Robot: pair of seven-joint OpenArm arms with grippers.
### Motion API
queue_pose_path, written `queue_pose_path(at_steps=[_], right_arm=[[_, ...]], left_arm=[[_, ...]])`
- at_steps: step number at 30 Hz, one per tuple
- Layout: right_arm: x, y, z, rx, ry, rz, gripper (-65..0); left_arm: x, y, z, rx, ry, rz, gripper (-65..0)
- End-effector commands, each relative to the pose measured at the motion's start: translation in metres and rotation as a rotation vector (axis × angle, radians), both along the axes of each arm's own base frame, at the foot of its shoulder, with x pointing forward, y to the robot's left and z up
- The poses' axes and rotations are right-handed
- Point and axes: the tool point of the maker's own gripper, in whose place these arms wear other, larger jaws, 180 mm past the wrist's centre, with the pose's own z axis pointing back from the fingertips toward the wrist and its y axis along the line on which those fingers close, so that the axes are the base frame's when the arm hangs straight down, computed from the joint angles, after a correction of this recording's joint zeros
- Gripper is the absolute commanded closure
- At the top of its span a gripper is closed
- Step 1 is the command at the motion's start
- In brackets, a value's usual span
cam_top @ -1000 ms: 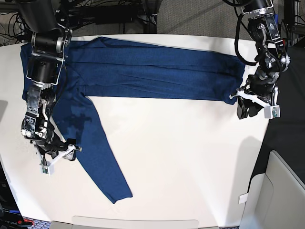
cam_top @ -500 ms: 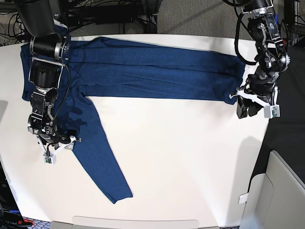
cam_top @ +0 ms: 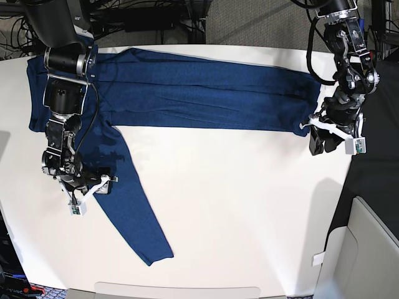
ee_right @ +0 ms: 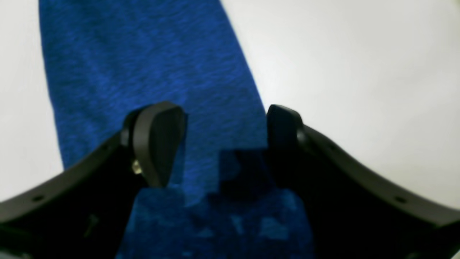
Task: Fold the T-shirt properly
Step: 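Reach the right gripper to the hanging sleeve and grasp it, then lift the sleeve with the right gripper and fold it over the body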
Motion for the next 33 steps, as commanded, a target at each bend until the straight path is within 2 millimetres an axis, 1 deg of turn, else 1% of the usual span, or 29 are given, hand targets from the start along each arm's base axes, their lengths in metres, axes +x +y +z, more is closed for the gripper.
queue_pose_path(at_steps=[1,4,5,7,8,10,12,15,17,19,22,25,27,29,31,33], right_arm=[[-0.001,0.006,0.002,0.006,0.037,0.019,-31.3],[-0.007,0.01,-0.003,0.007,0.084,0.03,-15.8],[-0.008,0.01,-0.004,0.007,0.094,0.031,-11.7],[-0.01,0.012,-0.003,0.007,0.103,0.033,-5.7],[-0.009,0.014,0.001,0.01,0.091,0.035,-3.9],[-0.015,0.018,0.006,0.027,0.079,0.04,-0.8],[-0.019,0.022,0.017,0.049,0.052,0.049,-0.5],[-0.03,0.038,0.04,0.101,0.006,0.083,-0.6],[-0.039,0.05,0.058,0.149,-0.033,0.116,-0.6],[-0.049,0.067,0.069,0.207,-0.054,0.17,-0.6],[-0.072,0.09,0.069,0.279,-0.072,0.287,-0.6],[-0.101,0.112,0.072,0.341,-0.108,0.384,-0.6],[-0.121,0.135,0.073,0.384,-0.105,0.452,-0.6],[-0.141,0.153,0.075,0.4,-0.1,0.516,-0.6],[-0.163,0.167,0.075,0.412,-0.097,0.575,-0.6],[-0.182,0.181,0.078,0.415,-0.104,0.645,-0.6]], left_arm=[[0.006,0.002,0.016,0.012,-0.052,-0.003,-25.0],[0.006,0.002,0.015,0.012,-0.05,-0.003,-25.0],[0.005,0.002,0.015,0.012,-0.049,-0.004,-25.0],[0.005,0.003,0.015,0.012,-0.049,-0.003,-24.9],[0.005,0.003,0.014,0.013,-0.048,-0.004,-24.9],[0.005,0.003,0.014,0.013,-0.048,-0.003,-24.9],[0.005,0.003,0.014,0.013,-0.048,-0.003,-24.9],[0.002,0.003,0.011,0.013,-0.039,-0.003,-24.9],[-0.001,0.003,0.009,0.013,-0.033,-0.002,-24.9],[-0.001,0.003,0.008,0.013,-0.031,-0.002,-24.8],[-0.001,0.001,0.008,0.011,-0.03,-0.006,-24.8],[-0.002,-0.003,0.005,-0.011,-0.031,0.002,-24.8],[-0.003,-0.004,0.004,-0.014,-0.027,0.002,-24.8],[-0.003,-0.005,0.003,-0.017,-0.025,0.003,-24.8],[-0.008,-0.005,-0.002,-0.019,-0.011,0.004,-24.8],[-0.008,-0.006,-0.002,-0.021,-0.011,0.001,-24.8]])
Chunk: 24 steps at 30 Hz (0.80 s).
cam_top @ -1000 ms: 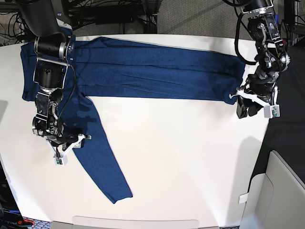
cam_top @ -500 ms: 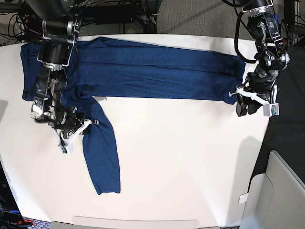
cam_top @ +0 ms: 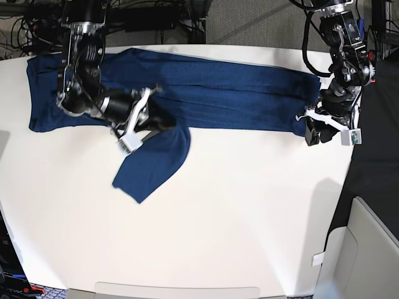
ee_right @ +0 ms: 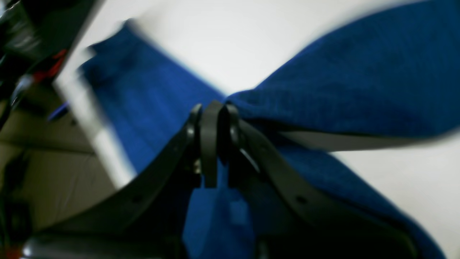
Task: Fold the T-shirt properly
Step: 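Lift the sleeve with the right gripper and fold it over the body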
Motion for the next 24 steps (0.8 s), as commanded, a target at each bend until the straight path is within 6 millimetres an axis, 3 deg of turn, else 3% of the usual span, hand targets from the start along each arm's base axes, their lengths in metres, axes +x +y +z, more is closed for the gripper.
queue_pose_path(at_steps=[1,5,9,11,20,21,24], right_arm=[[-0.003,0.004,0.012,0.011,-0.04,0.018,-0.6],[-0.031,0.021,0.012,0.028,-0.026,0.077,-0.7],[-0.043,0.03,0.006,0.024,-0.001,0.117,-1.1],[-0.047,0.035,0.005,0.023,0.003,0.137,-4.9],[-0.038,0.016,0.009,-0.033,-0.032,0.135,-52.7],[-0.031,0.008,0.012,-0.038,-0.046,0.108,-55.8],[-0.005,-0.026,0.025,-0.048,-0.098,-0.021,-54.0]], left_arm=[[0.007,0.001,0.015,0.007,-0.052,-0.005,-24.8],[0.007,-0.002,0.013,-0.004,-0.051,-0.002,-24.8],[0.007,-0.002,0.013,-0.008,-0.052,0.001,-24.8],[0.007,-0.003,0.013,-0.01,-0.05,0.001,-24.8],[0.002,-0.006,0.007,-0.022,-0.036,0.003,-24.8],[0.002,-0.006,0.007,-0.021,-0.038,0.004,-24.8],[0.0,-0.007,0.005,-0.024,-0.032,0.004,-24.8]])
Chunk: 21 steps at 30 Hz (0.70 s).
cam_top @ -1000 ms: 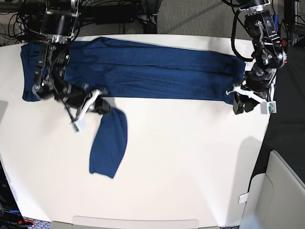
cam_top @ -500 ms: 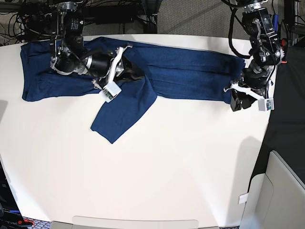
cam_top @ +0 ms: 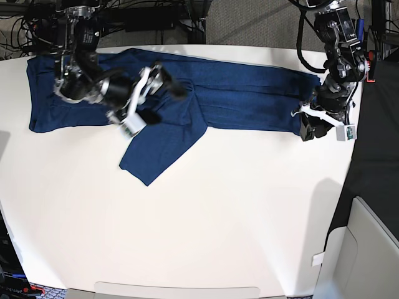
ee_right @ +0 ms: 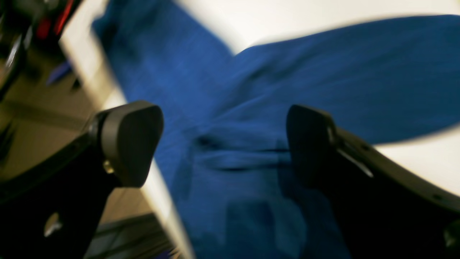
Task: Fold the T-shirt properly
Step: 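Lift the sleeve with the right gripper and fold it over the body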
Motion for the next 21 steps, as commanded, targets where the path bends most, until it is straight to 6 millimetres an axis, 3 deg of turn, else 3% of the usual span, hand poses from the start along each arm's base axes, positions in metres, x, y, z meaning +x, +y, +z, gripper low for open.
queue_pose_path(at_steps=[1,5,10,17,21], right_arm=[[0.018,-0.017,0.018,0.002,-0.072,-0.049,-52.6],[0.061,-0.06,0.031,0.014,-0.123,-0.188,-48.3],[0.108,-0.09,0.018,-0.089,-0.108,-0.268,-48.2],[0.149,-0.074,0.008,-0.248,-0.15,-0.225,-48.2],[0.156,-0.059,-0.02,-0.283,-0.086,-0.201,-48.2]], left_arm=[[0.007,0.002,0.015,0.009,-0.052,-0.001,-24.8],[0.007,0.002,0.014,0.009,-0.049,-0.002,-24.8],[0.007,0.002,0.014,0.009,-0.049,-0.002,-24.8],[0.007,0.002,0.014,0.009,-0.049,-0.003,-24.8],[0.007,0.002,0.015,0.009,-0.05,-0.001,-24.8]])
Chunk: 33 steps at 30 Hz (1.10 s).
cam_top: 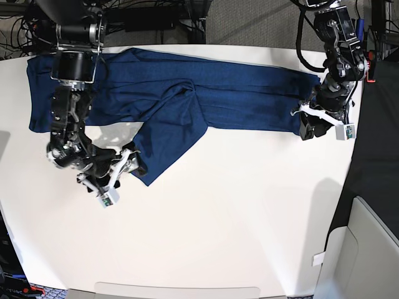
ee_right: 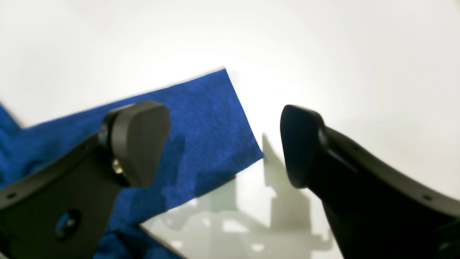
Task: Fold the T-shirt properly
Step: 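Lift the sleeve with the right gripper and fold it over the body, then drag the sleeve cuff with the right gripper along the shirt body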
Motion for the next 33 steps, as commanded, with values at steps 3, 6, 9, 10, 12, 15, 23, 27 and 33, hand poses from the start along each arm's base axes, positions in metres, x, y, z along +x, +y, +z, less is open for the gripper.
queue_pose_path(at_steps=[3,6,9,10,12,15,23,27,33], right_arm=[[0.012,0.008,0.004,0.009,-0.04,0.0,-48.2],[0.01,0.011,-0.012,-0.014,-0.005,0.008,-48.2],[0.005,0.019,-0.022,-0.025,0.022,0.038,-48.1],[0.003,0.023,-0.023,-0.033,0.026,0.054,-47.6],[-0.002,0.032,-0.027,-0.048,0.035,0.09,-43.2],[-0.01,0.047,-0.034,-0.077,0.063,0.147,-29.0],[-0.026,0.111,-0.01,0.063,0.061,0.292,-10.1],[-0.039,0.149,0.029,0.191,-0.028,0.38,-10.1],[-0.077,0.224,0.079,0.448,-0.063,0.542,-10.0]], left_arm=[[0.007,0.004,0.015,0.013,-0.05,0.0,-24.8],[0.007,0.004,0.015,0.013,-0.051,0.001,-24.8],[0.007,0.004,0.015,0.013,-0.053,0.001,-24.8],[0.007,0.004,0.015,0.013,-0.053,0.001,-24.8],[0.008,0.004,0.016,0.013,-0.054,0.001,-24.8],[0.009,0.003,0.016,0.013,-0.056,-0.002,-24.8],[0.008,0.004,0.016,0.013,-0.056,0.001,-24.8],[0.008,0.007,0.017,0.019,-0.058,0.005,-24.8],[-0.003,0.047,0.023,0.04,-0.065,0.119,-24.8]])
